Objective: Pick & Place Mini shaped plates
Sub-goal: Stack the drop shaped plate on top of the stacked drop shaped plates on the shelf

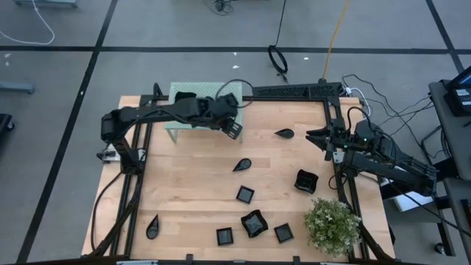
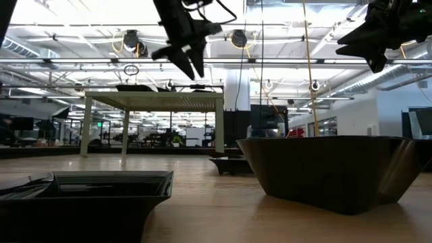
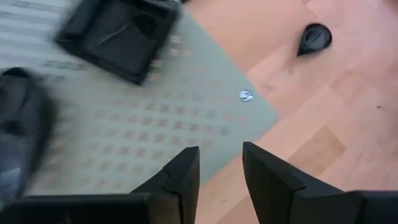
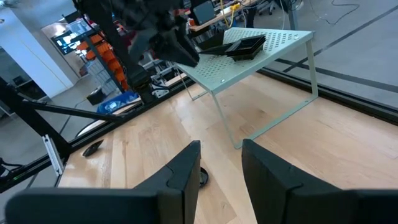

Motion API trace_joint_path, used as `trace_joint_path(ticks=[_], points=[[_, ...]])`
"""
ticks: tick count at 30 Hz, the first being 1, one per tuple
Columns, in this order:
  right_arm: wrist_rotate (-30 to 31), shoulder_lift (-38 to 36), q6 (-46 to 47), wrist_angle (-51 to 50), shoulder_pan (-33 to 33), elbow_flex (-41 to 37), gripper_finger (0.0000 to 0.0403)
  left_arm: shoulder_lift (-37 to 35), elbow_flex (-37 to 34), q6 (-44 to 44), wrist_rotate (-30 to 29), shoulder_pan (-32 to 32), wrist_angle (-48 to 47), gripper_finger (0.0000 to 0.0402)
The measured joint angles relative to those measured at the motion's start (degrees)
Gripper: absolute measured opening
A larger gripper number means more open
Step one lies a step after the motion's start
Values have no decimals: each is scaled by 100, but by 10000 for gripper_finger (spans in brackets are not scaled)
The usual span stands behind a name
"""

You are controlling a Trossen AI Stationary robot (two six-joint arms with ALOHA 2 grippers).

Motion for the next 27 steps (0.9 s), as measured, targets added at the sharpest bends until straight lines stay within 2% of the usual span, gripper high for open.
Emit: trace_joint_path(ticks=[4, 13, 19, 21, 23, 27], points=[[-2, 0, 0, 0, 0, 0, 105, 400, 2, 380, 176, -139, 421, 124], [-2, 2, 0, 0, 2, 0, 105, 1139, -55, 799, 298, -478, 597, 124], [-1, 0, 0, 0, 2, 0, 105, 733, 9, 1166, -292, -574, 722, 124], [-2, 2, 0, -2, 0, 0, 105, 647, -9, 1191, -316, -578, 699, 124], [0, 0, 0, 0, 2, 0, 105, 535, -4, 1132, -177, -580, 690, 124], [-2, 0, 0, 0, 2, 0, 105, 524, -1, 592, 521, -643, 668, 124]])
